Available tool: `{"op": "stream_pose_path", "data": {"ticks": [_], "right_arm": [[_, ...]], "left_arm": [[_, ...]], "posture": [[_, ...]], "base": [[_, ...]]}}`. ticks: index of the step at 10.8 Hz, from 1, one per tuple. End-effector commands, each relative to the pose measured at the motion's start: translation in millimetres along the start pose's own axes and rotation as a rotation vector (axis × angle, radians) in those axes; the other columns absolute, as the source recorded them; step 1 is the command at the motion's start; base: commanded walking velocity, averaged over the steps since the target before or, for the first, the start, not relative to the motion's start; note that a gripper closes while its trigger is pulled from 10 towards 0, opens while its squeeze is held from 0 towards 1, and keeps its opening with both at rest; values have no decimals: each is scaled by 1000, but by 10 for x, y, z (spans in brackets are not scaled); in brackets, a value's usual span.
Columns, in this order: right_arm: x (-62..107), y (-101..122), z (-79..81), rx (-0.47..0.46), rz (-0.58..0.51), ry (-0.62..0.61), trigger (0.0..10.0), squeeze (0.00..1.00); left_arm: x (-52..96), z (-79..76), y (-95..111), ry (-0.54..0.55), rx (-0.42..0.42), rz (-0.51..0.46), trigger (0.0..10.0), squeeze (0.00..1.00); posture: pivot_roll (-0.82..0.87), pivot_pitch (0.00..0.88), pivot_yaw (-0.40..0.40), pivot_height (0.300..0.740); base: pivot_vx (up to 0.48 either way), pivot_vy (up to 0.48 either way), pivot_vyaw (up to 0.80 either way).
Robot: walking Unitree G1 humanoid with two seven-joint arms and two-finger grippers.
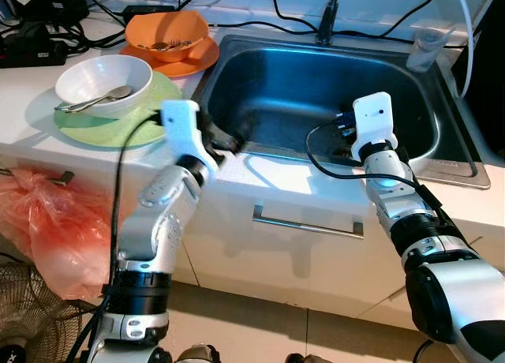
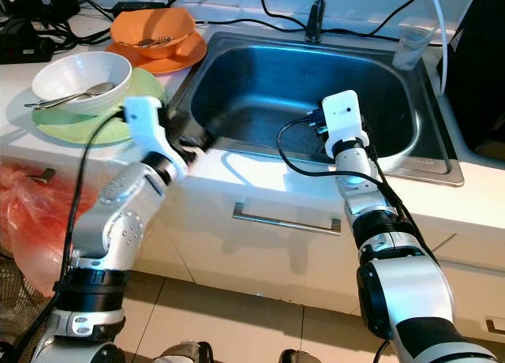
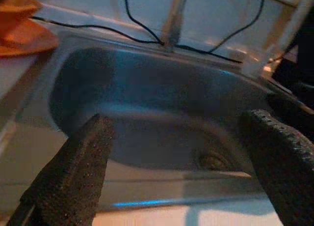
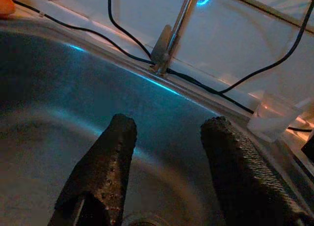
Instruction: Kitchen organization
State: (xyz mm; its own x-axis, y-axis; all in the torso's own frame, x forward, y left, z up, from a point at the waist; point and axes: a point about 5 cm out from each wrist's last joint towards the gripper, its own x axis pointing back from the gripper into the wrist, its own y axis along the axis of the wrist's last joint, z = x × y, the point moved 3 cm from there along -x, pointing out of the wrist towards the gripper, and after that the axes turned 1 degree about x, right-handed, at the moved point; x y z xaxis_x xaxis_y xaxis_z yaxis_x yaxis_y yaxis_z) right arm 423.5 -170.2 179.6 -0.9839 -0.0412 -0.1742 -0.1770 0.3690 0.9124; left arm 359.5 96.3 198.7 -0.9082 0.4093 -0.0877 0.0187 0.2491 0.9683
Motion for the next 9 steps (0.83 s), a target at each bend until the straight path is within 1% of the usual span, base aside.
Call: {"op": "stream_pose_path", "data": {"ticks": [1,6,7,8,9], "right_arm": [[13,-48,-16,-33,23,-7,10000,1000],[14,-30,30,-51,12,12,10000,1000],[9,-10,45,-55,4,15,10000,1000],[-7,58,60,-81,-23,13,10000,1000],[-20,151,68,-122,-65,10,10000,933]], "left_arm": [[20,-45,2,-34,-9,8,10000,0],[23,-90,-17,-67,-11,24,10000,0],[18,-77,-14,-55,-11,24,10000,0],[3,-50,15,-31,-3,13,10000,0],[-16,-26,86,-13,-3,-19,10000,0]], "posture": [[114,108,18,740],[112,105,17,740],[111,104,17,740],[110,101,15,740],[108,96,12,740]], "base": [[0,0,0],[0,0,0],[0,0,0],[0,0,0],[0,0,0]]}}
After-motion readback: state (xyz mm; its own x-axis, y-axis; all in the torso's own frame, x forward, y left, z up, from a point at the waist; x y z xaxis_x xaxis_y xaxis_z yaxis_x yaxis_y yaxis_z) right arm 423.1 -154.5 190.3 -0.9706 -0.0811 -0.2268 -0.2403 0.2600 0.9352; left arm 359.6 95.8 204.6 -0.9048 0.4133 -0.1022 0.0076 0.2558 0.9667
